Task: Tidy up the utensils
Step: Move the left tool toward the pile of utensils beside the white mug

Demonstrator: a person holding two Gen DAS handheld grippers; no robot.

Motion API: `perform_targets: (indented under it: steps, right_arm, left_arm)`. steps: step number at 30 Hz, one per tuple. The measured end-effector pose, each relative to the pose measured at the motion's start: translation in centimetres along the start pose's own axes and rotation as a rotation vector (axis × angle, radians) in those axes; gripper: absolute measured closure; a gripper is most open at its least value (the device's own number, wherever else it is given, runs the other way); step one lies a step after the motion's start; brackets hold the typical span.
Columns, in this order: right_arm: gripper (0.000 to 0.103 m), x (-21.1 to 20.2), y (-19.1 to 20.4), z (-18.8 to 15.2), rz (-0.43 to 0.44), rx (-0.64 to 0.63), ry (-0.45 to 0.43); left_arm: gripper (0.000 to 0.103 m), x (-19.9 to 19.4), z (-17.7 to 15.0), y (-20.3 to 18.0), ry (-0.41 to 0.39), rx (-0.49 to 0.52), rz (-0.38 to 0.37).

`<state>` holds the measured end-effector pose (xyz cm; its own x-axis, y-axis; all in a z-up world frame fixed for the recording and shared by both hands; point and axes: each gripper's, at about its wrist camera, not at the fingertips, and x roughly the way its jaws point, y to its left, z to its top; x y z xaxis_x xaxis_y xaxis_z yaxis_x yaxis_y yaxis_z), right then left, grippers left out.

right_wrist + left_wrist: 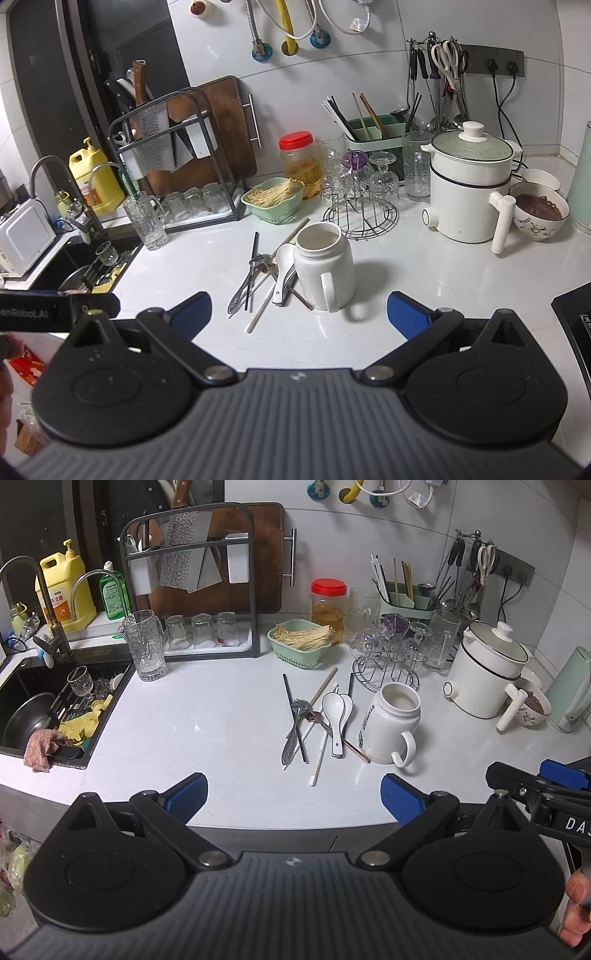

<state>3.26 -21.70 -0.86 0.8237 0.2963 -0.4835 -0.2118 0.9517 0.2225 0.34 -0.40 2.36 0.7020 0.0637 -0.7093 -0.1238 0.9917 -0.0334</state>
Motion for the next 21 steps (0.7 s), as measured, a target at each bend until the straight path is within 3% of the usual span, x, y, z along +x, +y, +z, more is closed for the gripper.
perform_targets:
  steps: [9, 21]
  right_arm:
    - [0.0, 0.5, -0.2, -0.1, -0.007, -0.008, -0.002]
    - [0.0, 3.4, 0.4, -0.7, -0.016, -0.012, 0.008]
  left_arm:
    - [0.002, 1.4, 0.7, -0.4, 0.002, 0.001, -0.017]
    - [0.002, 3.7, 1.9, 3.0, 0.006, -0.007, -0.016]
